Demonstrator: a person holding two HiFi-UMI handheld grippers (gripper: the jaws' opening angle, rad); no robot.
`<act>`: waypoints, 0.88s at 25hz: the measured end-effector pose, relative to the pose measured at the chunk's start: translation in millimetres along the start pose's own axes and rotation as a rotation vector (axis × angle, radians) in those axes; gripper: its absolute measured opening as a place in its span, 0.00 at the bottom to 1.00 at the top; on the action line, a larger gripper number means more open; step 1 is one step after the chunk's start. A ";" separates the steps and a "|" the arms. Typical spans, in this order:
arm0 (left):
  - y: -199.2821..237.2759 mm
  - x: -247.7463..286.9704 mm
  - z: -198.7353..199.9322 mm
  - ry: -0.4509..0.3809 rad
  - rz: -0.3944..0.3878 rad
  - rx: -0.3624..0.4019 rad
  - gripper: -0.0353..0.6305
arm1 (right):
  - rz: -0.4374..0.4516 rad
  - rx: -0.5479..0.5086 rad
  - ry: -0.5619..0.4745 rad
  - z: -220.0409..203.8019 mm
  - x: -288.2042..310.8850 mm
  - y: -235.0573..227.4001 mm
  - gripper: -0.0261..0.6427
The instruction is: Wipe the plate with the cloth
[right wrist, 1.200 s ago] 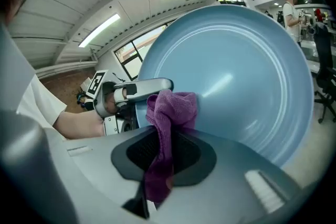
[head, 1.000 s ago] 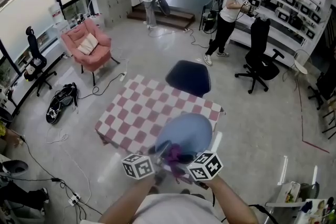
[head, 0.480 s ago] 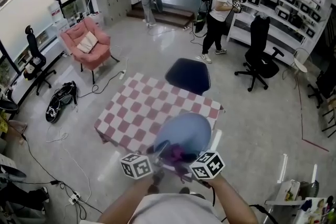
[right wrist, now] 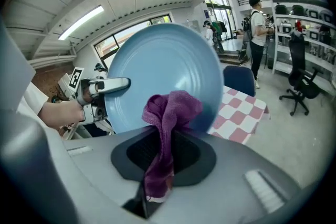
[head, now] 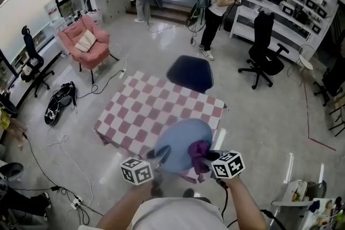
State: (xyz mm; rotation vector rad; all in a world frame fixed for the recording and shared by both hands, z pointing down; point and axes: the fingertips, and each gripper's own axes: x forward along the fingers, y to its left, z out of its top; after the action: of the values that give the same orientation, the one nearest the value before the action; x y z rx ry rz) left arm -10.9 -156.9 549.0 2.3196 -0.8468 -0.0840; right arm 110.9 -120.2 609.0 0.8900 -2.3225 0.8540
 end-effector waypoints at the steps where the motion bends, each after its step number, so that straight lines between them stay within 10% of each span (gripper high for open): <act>1: 0.3 -0.7 -2.1 0.014 0.001 0.025 0.13 | -0.016 0.012 -0.011 0.0 -5.0 -6.1 0.13; 13: -10.0 -13.0 -15.1 0.145 -0.009 0.340 0.13 | -0.021 0.141 -0.267 48.7 -93.1 -39.4 0.13; 22: -32.5 -13.2 -29.1 0.259 -0.053 0.735 0.13 | 0.012 0.057 -0.257 81.0 -103.1 -23.6 0.13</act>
State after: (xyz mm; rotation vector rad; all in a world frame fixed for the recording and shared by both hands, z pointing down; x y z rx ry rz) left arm 4.5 -114.0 550.0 2.9349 -0.7613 0.5854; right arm 177.3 -149.8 497.3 1.0661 -2.5347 0.8572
